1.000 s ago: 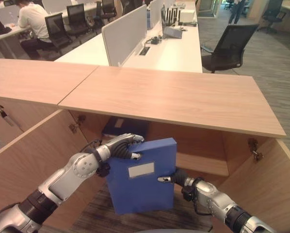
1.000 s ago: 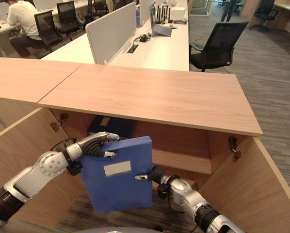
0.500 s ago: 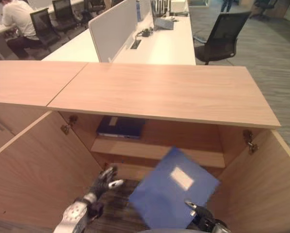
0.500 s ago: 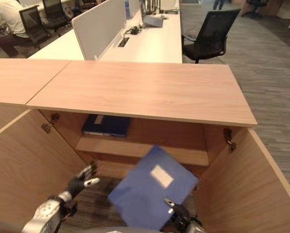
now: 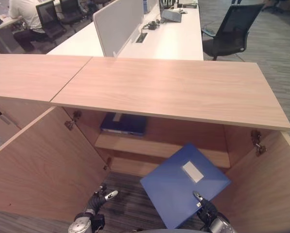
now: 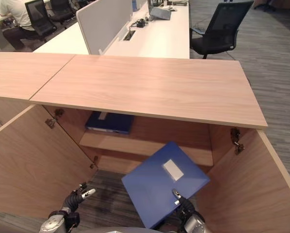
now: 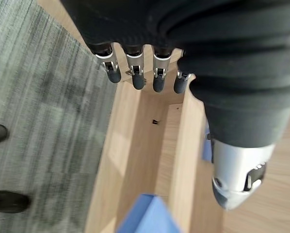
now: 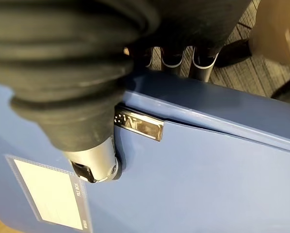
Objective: Put the empty folder in the office cabinet
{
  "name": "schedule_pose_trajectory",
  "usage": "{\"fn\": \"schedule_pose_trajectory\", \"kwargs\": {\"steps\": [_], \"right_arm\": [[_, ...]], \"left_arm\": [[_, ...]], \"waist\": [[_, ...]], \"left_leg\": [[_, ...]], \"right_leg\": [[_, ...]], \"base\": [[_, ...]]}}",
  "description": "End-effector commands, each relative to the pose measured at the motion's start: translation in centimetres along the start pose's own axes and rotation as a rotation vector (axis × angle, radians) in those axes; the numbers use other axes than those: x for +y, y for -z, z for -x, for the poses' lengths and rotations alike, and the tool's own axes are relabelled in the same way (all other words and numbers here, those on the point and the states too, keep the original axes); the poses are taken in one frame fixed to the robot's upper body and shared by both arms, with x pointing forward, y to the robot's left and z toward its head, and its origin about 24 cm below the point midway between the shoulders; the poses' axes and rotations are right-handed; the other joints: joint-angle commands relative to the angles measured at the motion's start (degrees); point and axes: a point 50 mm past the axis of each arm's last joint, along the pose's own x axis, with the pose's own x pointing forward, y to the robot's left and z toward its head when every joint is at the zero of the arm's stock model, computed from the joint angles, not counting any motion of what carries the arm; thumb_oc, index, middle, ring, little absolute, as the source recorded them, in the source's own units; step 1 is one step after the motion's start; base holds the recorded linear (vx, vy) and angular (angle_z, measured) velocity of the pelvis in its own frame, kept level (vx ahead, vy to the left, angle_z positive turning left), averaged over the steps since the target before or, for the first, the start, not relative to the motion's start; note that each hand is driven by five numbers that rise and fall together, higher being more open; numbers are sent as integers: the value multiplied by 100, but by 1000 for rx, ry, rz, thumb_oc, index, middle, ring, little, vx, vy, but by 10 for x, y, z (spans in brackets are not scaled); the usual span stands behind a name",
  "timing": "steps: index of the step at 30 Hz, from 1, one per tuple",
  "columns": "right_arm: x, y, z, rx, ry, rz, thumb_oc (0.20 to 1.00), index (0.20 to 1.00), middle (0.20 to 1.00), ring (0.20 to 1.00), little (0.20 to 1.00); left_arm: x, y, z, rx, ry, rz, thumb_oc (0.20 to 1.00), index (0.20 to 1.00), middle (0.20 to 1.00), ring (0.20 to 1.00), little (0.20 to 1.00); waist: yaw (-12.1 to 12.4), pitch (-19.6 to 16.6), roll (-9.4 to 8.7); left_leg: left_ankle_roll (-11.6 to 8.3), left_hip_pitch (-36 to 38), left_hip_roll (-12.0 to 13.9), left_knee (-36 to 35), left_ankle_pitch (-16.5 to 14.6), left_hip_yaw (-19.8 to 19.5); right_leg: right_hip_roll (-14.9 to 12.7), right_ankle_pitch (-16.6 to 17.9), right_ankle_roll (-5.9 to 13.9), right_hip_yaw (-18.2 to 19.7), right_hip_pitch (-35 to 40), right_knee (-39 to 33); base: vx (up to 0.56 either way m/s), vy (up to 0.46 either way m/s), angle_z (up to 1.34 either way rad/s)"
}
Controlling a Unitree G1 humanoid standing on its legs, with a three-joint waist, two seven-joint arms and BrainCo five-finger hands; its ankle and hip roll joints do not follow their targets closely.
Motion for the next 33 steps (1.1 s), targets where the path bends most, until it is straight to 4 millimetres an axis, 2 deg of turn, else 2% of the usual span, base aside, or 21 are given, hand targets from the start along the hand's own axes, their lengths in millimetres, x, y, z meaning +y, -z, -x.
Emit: {"fn": "schedule_pose_trajectory", "kwargs": {"steps": [1,4,6,7,8,9,10,12,13,14,15,20,23,24,25,26,27,29,30,32,33], "right_arm": [[64,-27,-8,-127,-206,-88,200,200,200,200,200],[104,-63,-1,-262,-343,-128,200,200,200,200,200],[119,-80,6,-335,-405,-150,200,200,200,200,200],[124,-85,9,-353,-424,-156,200,200,200,200,200],[132,-92,13,-382,-457,-152,200,200,200,200,200],[132,-92,13,-383,-457,-152,200,200,200,200,200],[139,-104,19,-428,-491,-172,200,200,200,200,200],[143,-109,23,-457,-513,-184,200,200,200,200,200],[143,-109,23,-456,-513,-184,200,200,200,200,200],[149,-119,29,-499,-542,-193,200,200,200,200,200],[149,-120,32,-511,-555,-205,200,200,200,200,200],[157,-132,46,-581,-614,-219,200,200,200,200,200],[181,-148,60,-640,-711,-232,200,200,200,200,200],[181,-148,60,-641,-711,-232,200,200,200,200,200],[190,-152,65,-656,-743,-232,200,200,200,200,200],[202,-156,73,-675,-792,-228,200,200,200,200,200],[223,-161,85,-699,-870,-226,200,200,200,200,200],[237,-164,93,-713,-913,-218,200,200,200,200,200],[237,-167,97,-733,-915,-212,200,200,200,200,200],[241,-172,108,-778,-950,-244,200,200,200,200,200],[241,-172,108,-779,-950,-245,200,200,200,200,200]], "left_arm": [[11,-7,3,-22,-18,-84,1000,1000,1000,1000,1000],[13,-8,3,-19,-15,-72,1000,1000,1000,1000,1000],[13,-10,3,-19,-18,-54,1000,1000,1000,1000,1000],[13,-9,4,-17,-16,-47,1000,1000,1000,1000,1000],[12,-8,4,-19,-23,-35,1000,1000,1000,1000,1000],[12,-8,4,-20,-23,-35,1000,1000,1000,1000,1000],[10,-4,5,-7,-22,-22,1000,1000,1000,1000,1000],[14,2,7,18,-35,-33,1000,1000,1000,1000,1000],[14,2,8,18,-35,-33,1000,1000,1000,1000,1000],[17,8,11,35,-52,-28,1000,1000,1000,1000,1000],[18,12,12,50,-60,-32,1000,1000,1000,1000,1000],[19,15,12,65,-44,-89,1000,1000,1000,1000,1000],[18,7,11,31,-31,-124,1000,1000,1000,1000,1000],[18,7,11,30,-31,-124,1000,1000,1000,1000,1000],[18,4,11,20,-29,-130,1000,1000,1000,1000,1000],[19,0,11,1,-29,-138,1000,1000,1000,1000,1000],[25,-8,12,-32,-45,-138,1000,1000,1000,1000,1000],[27,-16,13,-65,-49,-130,1000,1000,1000,1000,1000],[28,-18,15,-74,-50,-134,1000,1000,1000,1000,1000],[25,-27,15,-106,-44,-143,1000,1000,1000,1000,1000],[25,-27,15,-107,-45,-143,1000,1000,1000,1000,1000]], "waist": [[19,29,-319],[11,208,-214],[43,418,-270],[95,450,-254],[159,530,-244],[156,524,-239],[182,534,-244],[212,501,-281],[213,492,-286],[236,440,-198],[220,399,-152],[198,425,-21],[256,680,85],[267,672,82],[295,732,105],[338,849,125],[493,1128,152],[639,1184,59],[678,1200,-10],[662,1412,-42],[667,1407,-43]], "left_leg": [[-113,-153,-166,-228,59,-213],[-180,-343,-63,-226,197,-246],[-244,-943,32,752,43,-242],[-299,-1088,77,1108,-153,-331],[-315,-1293,76,1395,-159,-422],[-316,-1321,81,1428,-174,-429],[-290,-1621,89,1321,-26,-668],[-289,-1793,185,966,272,-776],[-290,-1789,182,940,291,-774],[-305,-1874,276,317,717,-811],[-334,-1830,333,218,801,-770],[-276,-1725,235,18,766,-556],[-105,-2010,126,174,620,-241],[-103,-2023,127,182,615,-231],[-86,-2065,116,261,434,-147],[-35,-2216,120,412,357,8],[-5,-2609,195,816,243,285],[-18,-2981,288,1207,137,553],[16,-3195,319,1516,42,551],[115,-3542,406,2013,-108,421],[115,-3580,418,2064,-134,417]], "right_leg": [[-273,10,659,110,738,-739],[-240,30,558,101,557,-727],[-282,-47,437,104,418,-576],[-247,-145,423,155,450,-563],[-247,-183,391,151,421,-531],[-244,-186,389,146,408,-525],[-271,-197,421,134,388,-606],[-270,-168,467,167,347,-674],[-272,-166,466,168,339,-675],[-237,-124,497,282,175,-668],[-226,-138,512,301,199,-681],[-412,-122,591,442,99,-637],[-656,-16,726,624,-438,-369],[-658,-19,727,635,-457,-358],[-731,-109,801,659,-603,-173],[-832,-88,843,619,-880,116],[-1110,49,896,153,-1513,829],[-1331,99,897,-538,-1780,1133],[-1351,9,844,-757,-1783,1145],[-1332,-121,775,-653,-2018,1359],[-1333,-141,769,-648,-2045,1389]], "base": [[-9,-39,2],[-56,-80,6],[-88,-112,17],[-13,-92,20],[37,-56,8],[2,2,-14],[42,24,-19],[60,37,-13],[40,156,-9],[70,175,-12],[70,176,-21],[84,232,-48],[-94,260,-43],[-4,177,-51],[-41,184,-66],[-241,319,-68],[-339,271,-84],[-210,107,-107],[-76,-60,-89],[-61,-87,-14],[-40,-23,24]]}}
